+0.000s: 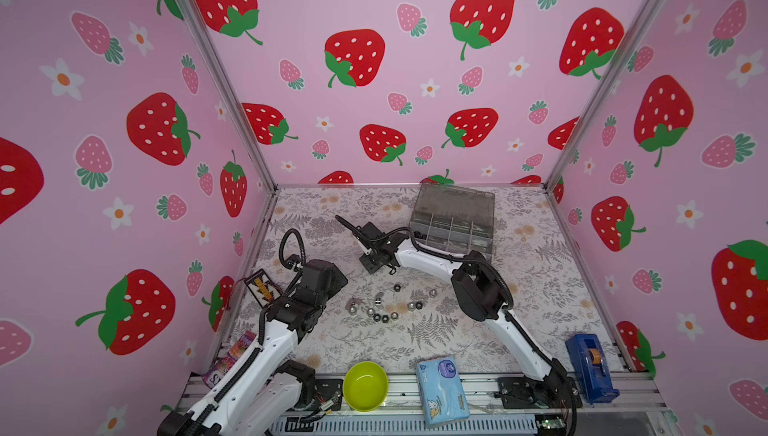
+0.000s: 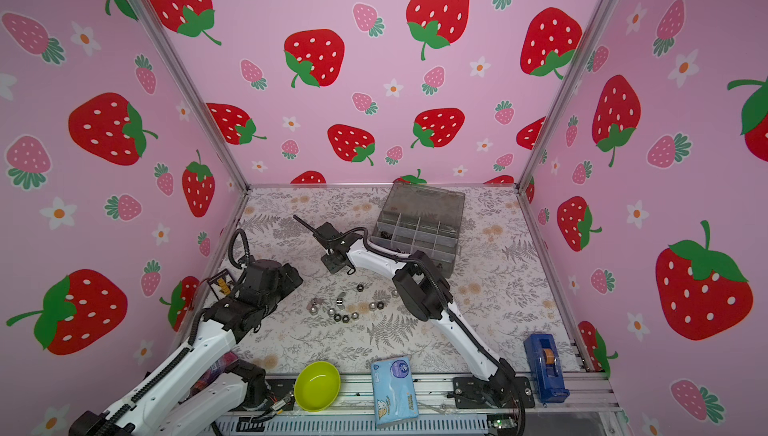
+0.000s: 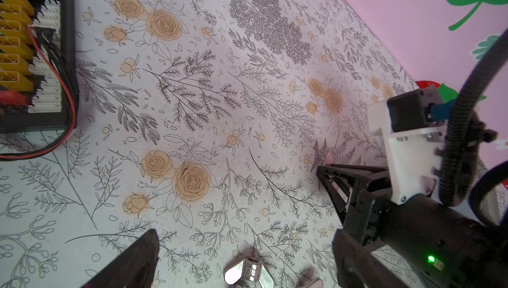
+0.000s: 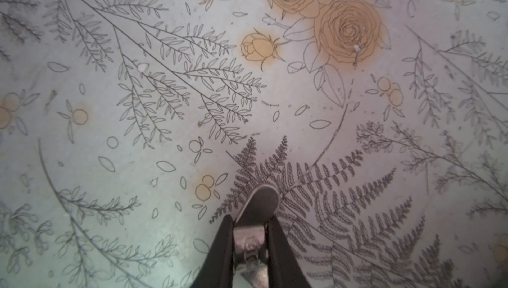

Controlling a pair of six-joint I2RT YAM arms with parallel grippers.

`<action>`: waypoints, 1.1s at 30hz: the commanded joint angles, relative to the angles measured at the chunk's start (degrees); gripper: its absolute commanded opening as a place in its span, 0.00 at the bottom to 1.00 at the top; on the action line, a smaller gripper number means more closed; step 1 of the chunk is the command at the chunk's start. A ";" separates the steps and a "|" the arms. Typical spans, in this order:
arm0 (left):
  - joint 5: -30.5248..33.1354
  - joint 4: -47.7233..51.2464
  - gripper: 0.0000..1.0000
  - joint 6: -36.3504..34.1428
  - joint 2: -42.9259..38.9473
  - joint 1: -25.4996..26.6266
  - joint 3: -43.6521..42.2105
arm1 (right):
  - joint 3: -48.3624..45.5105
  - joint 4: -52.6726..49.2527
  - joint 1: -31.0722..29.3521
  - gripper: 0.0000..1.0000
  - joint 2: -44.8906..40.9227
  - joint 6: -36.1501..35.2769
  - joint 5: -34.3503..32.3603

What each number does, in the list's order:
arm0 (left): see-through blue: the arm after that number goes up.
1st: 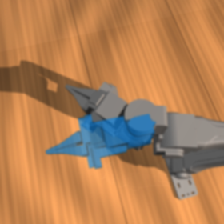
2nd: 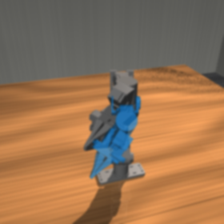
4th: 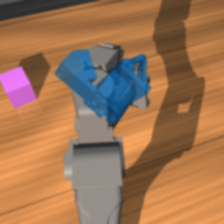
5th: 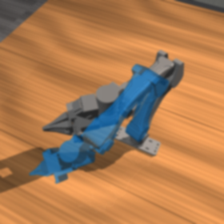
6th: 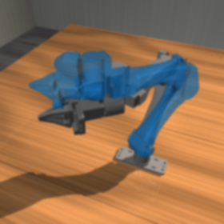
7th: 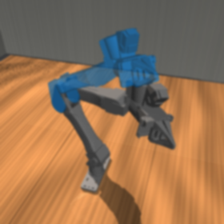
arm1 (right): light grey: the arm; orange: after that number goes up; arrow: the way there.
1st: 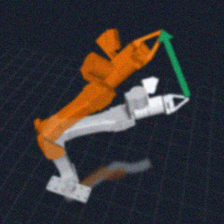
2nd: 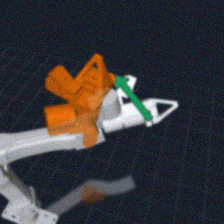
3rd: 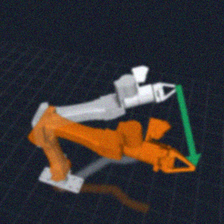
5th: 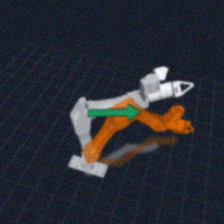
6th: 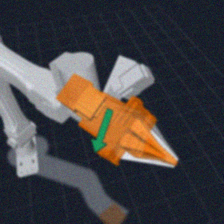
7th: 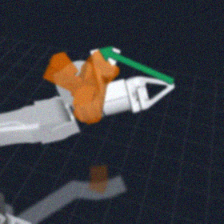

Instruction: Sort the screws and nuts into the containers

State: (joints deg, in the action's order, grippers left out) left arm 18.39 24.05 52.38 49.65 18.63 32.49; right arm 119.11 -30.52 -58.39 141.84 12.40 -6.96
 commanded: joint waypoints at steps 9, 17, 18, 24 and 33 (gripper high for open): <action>0.91 1.53 0.99 0.95 -1.44 -0.39 -0.41 | -5.44 -3.09 -0.27 0.00 -9.17 0.78 -2.82; 0.64 1.34 0.99 1.14 -1.91 -0.44 -0.76 | -12.57 0.51 1.12 0.00 -19.17 1.90 -5.29; 0.65 1.19 0.99 1.15 -1.92 -0.46 -0.76 | -13.63 0.89 1.39 0.00 -20.60 2.01 -5.62; 0.57 0.73 0.99 0.39 -1.25 -0.43 0.10 | -20.05 2.13 3.99 0.00 -27.48 1.92 -6.12; -0.39 -0.15 0.99 0.03 0.60 -0.46 0.73 | -30.67 3.24 10.14 0.00 -34.12 2.45 -6.40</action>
State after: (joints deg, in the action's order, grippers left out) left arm 17.76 24.23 52.51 49.93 18.55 31.70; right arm 90.78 -27.86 -49.60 110.41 13.98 -12.60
